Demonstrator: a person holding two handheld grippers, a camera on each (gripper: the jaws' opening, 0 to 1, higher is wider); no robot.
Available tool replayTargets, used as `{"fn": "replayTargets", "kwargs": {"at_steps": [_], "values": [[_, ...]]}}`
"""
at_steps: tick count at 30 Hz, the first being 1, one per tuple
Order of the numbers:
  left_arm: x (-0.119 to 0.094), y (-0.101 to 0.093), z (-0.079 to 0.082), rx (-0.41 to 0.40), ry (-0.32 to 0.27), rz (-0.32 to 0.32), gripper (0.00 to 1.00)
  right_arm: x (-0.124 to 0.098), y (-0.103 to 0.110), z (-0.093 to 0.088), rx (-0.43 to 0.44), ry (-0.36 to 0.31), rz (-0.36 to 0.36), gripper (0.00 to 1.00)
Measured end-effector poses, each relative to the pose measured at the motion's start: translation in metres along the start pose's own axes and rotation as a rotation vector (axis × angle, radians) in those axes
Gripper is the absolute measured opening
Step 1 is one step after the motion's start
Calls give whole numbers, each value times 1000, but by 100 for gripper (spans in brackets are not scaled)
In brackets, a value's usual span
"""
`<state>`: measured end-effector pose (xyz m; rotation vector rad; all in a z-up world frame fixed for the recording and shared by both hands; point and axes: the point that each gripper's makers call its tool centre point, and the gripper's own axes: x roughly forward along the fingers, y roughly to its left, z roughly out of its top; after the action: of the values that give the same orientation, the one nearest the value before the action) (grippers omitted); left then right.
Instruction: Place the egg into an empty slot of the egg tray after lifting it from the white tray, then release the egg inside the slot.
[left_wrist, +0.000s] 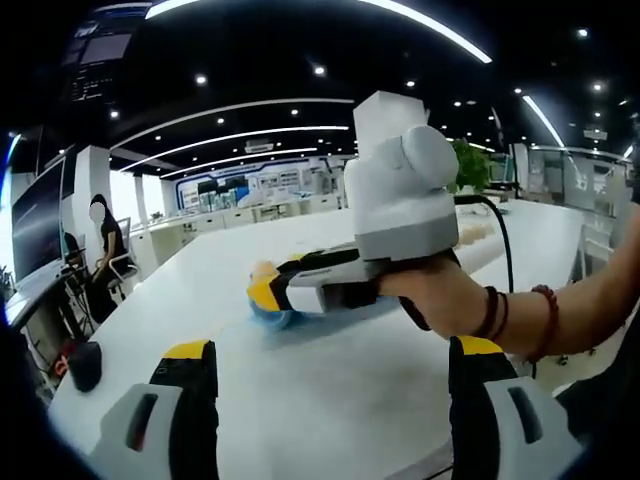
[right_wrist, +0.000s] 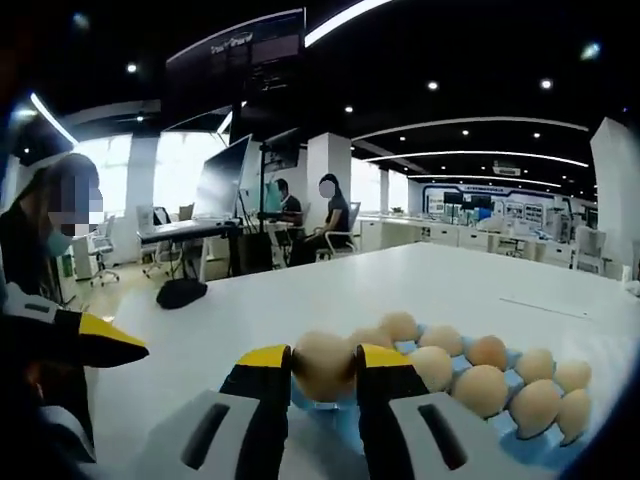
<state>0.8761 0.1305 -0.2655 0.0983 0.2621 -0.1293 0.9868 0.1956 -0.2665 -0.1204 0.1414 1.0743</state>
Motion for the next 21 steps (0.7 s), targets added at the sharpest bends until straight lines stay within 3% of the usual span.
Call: {"fn": "replayTargets", "kwargs": {"at_steps": [11,21], "values": [[-5,8,4,-16,-24,23,98,5,-2,-14,9,28,-8,27],[-6,9,1,-5,-7,32,98,4,2,-7,-33,-8,10,27]]}}
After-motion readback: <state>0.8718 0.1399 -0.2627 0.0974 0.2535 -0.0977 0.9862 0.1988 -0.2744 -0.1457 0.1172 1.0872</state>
